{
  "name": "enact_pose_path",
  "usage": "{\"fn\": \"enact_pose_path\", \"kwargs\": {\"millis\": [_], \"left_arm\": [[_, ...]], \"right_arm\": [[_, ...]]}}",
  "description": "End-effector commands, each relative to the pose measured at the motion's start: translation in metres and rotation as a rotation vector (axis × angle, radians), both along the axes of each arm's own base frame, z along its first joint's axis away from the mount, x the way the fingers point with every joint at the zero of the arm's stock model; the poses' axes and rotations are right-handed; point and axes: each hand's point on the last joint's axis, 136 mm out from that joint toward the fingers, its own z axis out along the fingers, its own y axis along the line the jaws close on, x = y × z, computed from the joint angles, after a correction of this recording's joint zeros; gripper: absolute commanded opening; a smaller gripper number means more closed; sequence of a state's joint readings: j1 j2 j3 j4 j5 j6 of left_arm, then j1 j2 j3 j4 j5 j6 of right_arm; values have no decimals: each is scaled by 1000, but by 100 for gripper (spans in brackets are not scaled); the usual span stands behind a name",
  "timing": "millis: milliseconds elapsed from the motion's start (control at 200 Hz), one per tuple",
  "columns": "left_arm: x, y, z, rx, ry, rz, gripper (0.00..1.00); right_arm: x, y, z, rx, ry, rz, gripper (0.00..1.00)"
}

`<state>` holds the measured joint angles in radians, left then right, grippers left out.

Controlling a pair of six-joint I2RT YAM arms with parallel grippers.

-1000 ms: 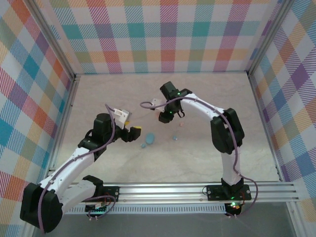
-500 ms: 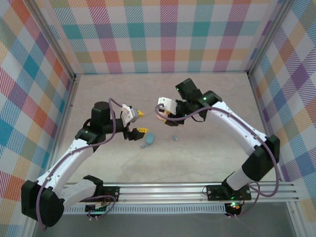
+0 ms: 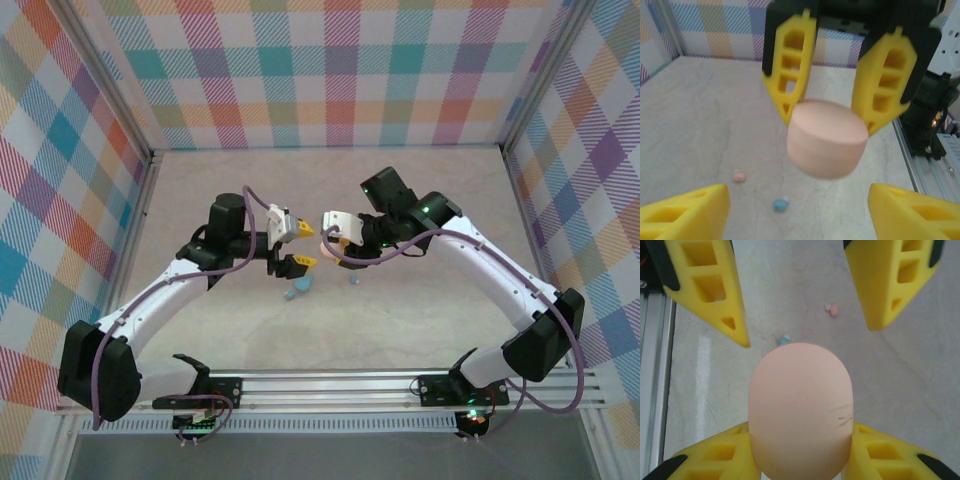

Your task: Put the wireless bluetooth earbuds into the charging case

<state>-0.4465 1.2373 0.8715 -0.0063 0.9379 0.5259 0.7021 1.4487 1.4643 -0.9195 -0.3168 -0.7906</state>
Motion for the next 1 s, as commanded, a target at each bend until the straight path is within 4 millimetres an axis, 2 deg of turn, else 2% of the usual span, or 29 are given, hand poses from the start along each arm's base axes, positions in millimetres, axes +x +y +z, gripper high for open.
{"fn": "enact_pose_path", "kwargs": {"millis": [0,310,645,995], "left_arm": [[1,-10,19,-52,-53,-21,73],[-2,-22,12,-36,-27,-50,73],[-8,-25,8,-10,-10,-94,65],[-14,-26,5,-1,-10,-118,66]], "right_arm": [[-7,7,7,23,17,51,27],[-7,9,7,23,15,55,27],[-6,10,5,6,19,60,26],[-7,13,7,14,20,71,24]]}}
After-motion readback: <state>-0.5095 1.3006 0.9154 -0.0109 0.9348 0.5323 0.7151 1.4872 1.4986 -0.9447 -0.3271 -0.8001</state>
